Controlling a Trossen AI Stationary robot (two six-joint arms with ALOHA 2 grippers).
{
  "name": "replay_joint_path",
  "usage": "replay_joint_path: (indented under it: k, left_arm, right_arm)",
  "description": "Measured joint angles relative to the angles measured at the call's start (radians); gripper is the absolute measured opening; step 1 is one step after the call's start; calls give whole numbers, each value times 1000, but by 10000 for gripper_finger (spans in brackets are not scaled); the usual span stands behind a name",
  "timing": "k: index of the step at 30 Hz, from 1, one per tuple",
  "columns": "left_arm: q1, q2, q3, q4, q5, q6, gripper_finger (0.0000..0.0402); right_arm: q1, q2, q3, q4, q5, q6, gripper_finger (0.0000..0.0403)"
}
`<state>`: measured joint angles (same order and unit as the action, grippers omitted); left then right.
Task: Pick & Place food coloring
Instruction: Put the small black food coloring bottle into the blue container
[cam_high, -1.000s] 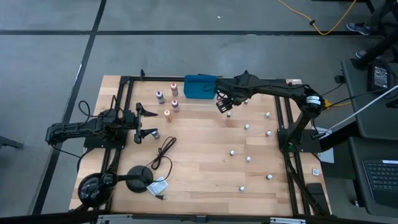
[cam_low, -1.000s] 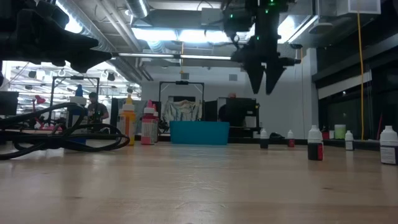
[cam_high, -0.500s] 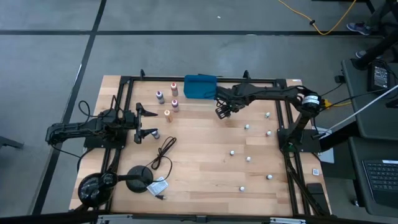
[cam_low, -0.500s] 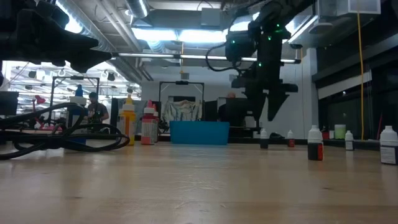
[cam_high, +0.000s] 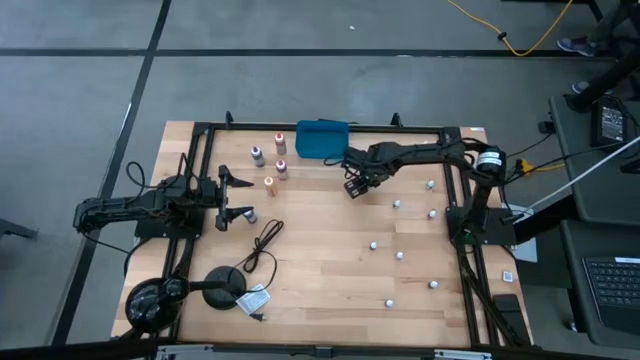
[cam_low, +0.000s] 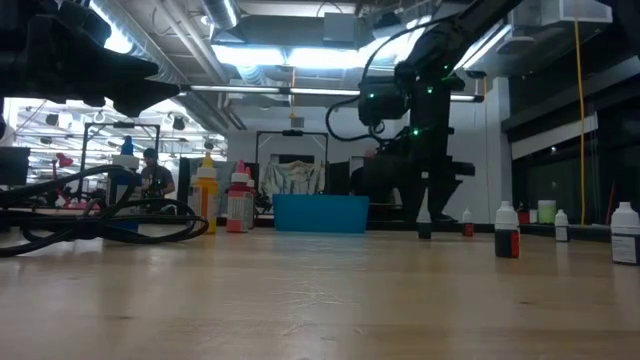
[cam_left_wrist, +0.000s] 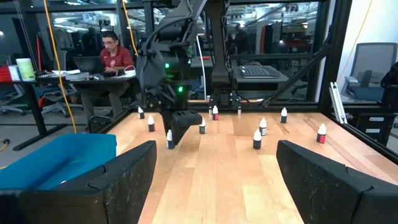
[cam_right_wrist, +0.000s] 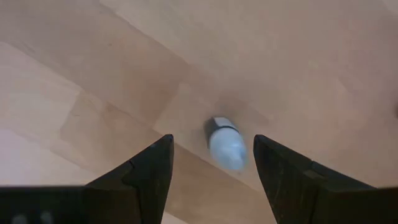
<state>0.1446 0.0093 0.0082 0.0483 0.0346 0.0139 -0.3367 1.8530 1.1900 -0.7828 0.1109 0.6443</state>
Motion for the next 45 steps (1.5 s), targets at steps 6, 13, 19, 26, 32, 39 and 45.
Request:
replay_joint_path:
  k: [6, 13, 19, 26, 32, 39, 45]
  left_arm:
    - [0, 0, 0, 0, 0, 0, 329]
    - [0, 0, 0, 0, 0, 0, 328]
    - [0, 0, 0, 0, 0, 0, 327]
    - [0, 0, 0, 0, 0, 0, 328]
    - [0, 0, 0, 0, 0, 0, 329]
    - [0, 0, 0, 0, 0, 0, 327]
    - [0, 0, 0, 0, 0, 0, 328]
  right_arm:
    - [-3, 4, 0, 12, -2, -18, 223]
    - [-6, 2, 0, -11, 0, -21, 186]
    - [-6, 2, 0, -7, 0, -33, 122]
    - [-6, 0, 2, -5, 2, -51, 70]
    - [-6, -14, 87, -82, 2, -105, 80]
    - [-6, -19, 299, -252, 3, -247, 69]
    - [-5, -19, 472, -400, 2, -379, 77]
